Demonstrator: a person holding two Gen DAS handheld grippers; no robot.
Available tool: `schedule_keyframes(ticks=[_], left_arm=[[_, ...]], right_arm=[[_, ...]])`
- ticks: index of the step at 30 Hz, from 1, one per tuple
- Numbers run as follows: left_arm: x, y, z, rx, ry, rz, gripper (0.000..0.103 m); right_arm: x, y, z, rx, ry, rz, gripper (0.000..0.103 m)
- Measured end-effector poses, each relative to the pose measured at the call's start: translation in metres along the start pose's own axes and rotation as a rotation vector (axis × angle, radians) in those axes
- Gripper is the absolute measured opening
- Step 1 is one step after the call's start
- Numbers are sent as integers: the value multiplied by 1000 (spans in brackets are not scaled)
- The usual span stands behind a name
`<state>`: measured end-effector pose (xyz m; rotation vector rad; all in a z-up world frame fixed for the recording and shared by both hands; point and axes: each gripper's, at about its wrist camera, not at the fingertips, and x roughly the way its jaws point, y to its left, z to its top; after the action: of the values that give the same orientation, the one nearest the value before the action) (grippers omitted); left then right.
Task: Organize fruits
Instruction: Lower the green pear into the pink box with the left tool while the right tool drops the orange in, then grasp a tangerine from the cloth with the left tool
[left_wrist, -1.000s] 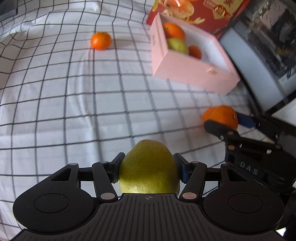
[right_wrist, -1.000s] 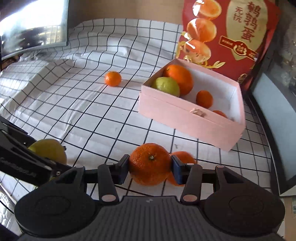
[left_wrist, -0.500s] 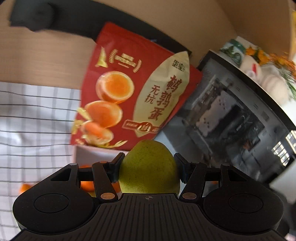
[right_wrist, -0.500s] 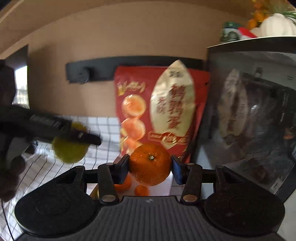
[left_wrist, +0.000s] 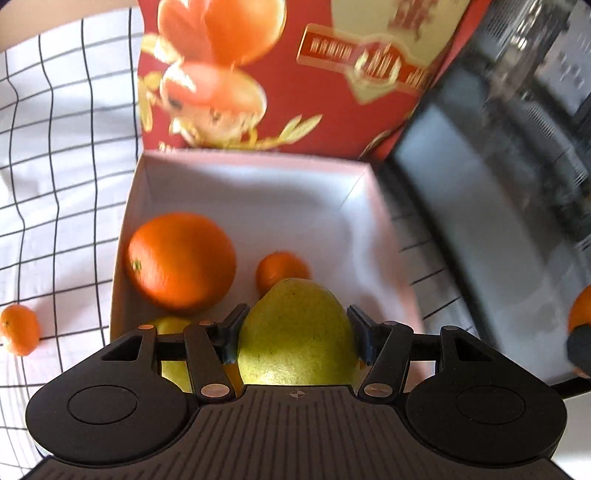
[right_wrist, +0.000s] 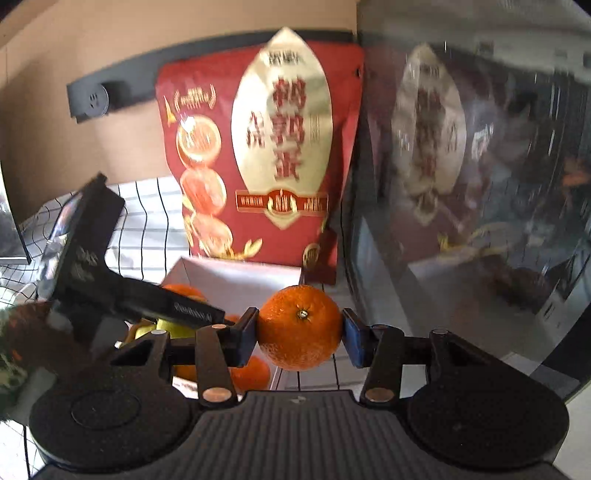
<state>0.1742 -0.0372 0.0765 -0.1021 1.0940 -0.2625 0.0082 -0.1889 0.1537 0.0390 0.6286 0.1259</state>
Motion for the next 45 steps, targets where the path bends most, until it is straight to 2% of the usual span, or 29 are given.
schedule_keyframes(ticks=[2,6,10,11,15,18,21,25,28,32,35,36,40,42,45], left_arm=[[8,1,-5,19,16,11,63],[13,-4,-10,85,-5,31,64],[6,1,-7,68,-28,-22,64],[0,3,-6,65,-40,-48,62],[-31,9,-7,74,-108,-73,60],[-56,30,-16,30,-143,-107,60],[-83,63,-35,-49,-181,-106,60],[-113,112,-69,-167,-201,-27,60],[-124,144,-98,-242,-173,55,60],[-131,184,-136,-372,-144,99,60],[-129,208,-153,-443,-128,111,60],[-127,213,-156,-458,-121,112,60],[-126,216,-156,-456,-123,111,60],[-125,212,-151,-436,-132,97,60],[-118,206,-145,-400,-139,82,60]], right_arm=[[6,2,-6,3,16,0,47],[14,5,-12,7,46,1,47],[16,10,-12,12,59,2,47],[17,12,-12,8,62,1,47],[23,19,-6,-7,68,0,47],[34,29,3,-25,72,11,47],[53,43,15,-31,134,25,47],[99,54,34,31,199,75,47],[142,59,40,89,266,101,47],[192,64,35,143,374,104,47],[215,68,26,144,424,82,48],[219,69,23,147,476,68,48],[222,74,21,131,468,60,49],[218,76,22,129,481,73,53],[200,77,30,129,428,83,54]])
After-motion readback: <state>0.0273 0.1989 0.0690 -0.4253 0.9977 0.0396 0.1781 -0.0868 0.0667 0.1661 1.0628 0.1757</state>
